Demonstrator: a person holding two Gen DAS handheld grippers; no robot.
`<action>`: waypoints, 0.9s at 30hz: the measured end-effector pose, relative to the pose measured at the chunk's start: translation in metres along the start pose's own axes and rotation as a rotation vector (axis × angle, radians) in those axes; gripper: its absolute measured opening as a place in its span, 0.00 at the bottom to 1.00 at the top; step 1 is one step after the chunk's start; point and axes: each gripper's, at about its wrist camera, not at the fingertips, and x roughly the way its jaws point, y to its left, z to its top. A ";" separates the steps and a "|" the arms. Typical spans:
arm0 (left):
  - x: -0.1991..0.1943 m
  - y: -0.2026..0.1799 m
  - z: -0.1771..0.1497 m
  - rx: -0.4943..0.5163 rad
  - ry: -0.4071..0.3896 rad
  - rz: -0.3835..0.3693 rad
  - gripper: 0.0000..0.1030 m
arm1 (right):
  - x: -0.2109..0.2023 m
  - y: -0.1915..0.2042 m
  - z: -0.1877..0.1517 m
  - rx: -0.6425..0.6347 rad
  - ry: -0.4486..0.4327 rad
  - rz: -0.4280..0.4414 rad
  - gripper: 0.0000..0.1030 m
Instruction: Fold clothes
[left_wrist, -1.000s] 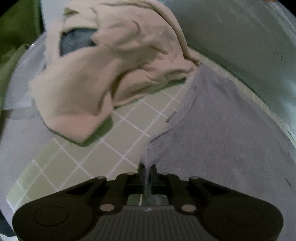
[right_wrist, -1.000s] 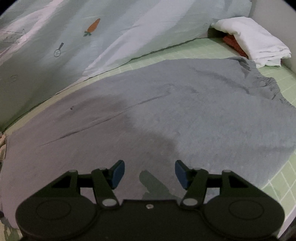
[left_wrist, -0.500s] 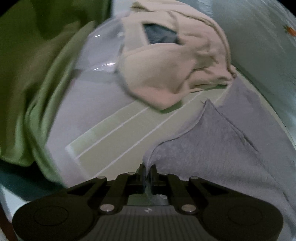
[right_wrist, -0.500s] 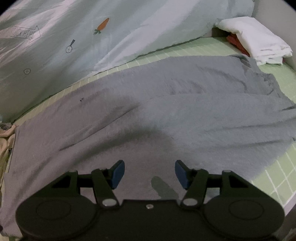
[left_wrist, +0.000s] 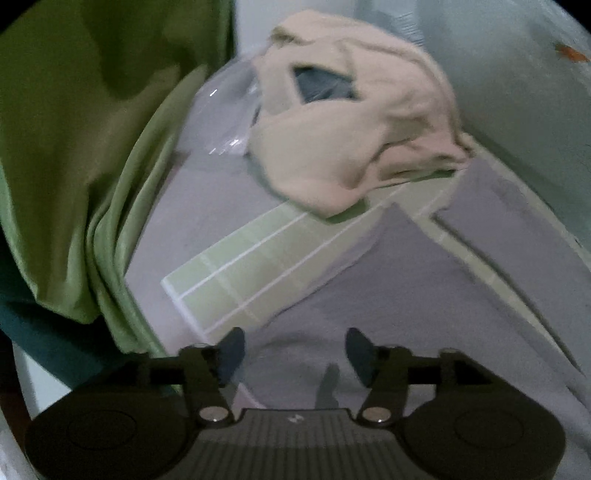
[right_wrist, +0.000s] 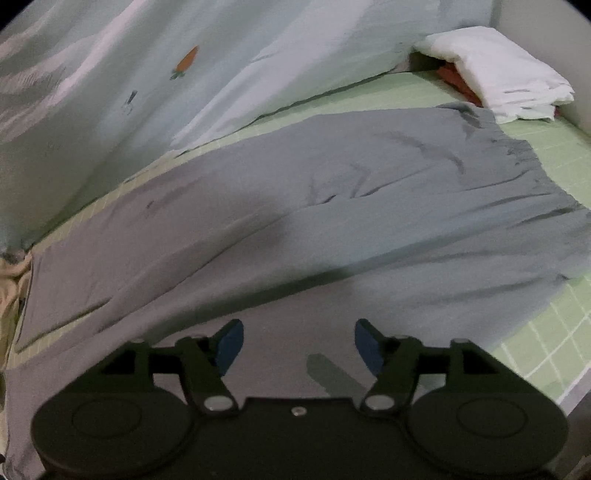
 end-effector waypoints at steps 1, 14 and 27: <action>-0.003 -0.008 -0.002 0.016 -0.008 -0.005 0.67 | 0.000 -0.008 0.003 0.009 -0.004 -0.003 0.69; -0.027 -0.153 -0.054 0.226 0.011 -0.099 0.74 | 0.018 -0.143 0.083 0.062 -0.088 -0.173 0.88; -0.031 -0.270 -0.060 0.248 0.005 -0.099 0.77 | 0.111 -0.231 0.176 -0.029 -0.040 -0.237 0.61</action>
